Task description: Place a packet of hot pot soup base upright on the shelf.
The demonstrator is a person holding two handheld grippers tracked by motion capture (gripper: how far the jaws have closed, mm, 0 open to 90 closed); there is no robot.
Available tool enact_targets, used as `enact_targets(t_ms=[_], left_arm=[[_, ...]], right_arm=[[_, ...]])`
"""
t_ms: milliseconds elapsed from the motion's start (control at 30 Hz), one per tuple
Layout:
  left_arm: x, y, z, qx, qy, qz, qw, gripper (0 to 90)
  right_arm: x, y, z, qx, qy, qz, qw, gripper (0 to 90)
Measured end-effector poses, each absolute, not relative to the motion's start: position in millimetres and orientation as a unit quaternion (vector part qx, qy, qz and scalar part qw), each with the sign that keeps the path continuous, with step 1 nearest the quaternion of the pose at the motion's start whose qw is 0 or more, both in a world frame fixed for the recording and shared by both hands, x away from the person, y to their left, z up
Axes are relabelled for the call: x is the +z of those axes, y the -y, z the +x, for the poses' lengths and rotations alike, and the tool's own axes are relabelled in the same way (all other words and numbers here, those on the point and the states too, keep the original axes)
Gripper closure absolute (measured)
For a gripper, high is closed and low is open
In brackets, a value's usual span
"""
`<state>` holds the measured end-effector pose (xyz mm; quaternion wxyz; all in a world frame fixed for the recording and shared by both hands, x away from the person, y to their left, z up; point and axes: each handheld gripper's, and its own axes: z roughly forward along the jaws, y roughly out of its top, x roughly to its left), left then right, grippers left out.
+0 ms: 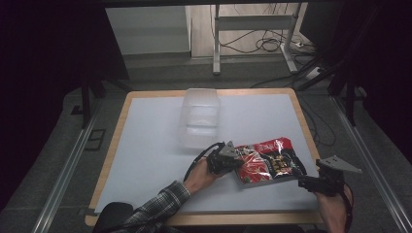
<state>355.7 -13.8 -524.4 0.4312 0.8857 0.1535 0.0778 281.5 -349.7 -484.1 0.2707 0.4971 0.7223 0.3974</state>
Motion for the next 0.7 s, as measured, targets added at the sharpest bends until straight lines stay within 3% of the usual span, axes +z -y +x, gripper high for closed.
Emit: enact_targets(t_ms=[467, 700], left_arm=[[-531.6, 7.5, 346.8, 0.104, -0.147, 0.886, 0.428, 90.0], [-534.7, 2.3, 346.1, 0.092, -0.157, 0.883, 0.433, 90.0]], right_arm=[[-476.1, 367.8, 274.1, 0.445, -0.675, 0.520, 0.274, 6.3], [-477.1, 363.7, 272.7, 0.447, -0.692, 0.510, 0.249, 6.2]])
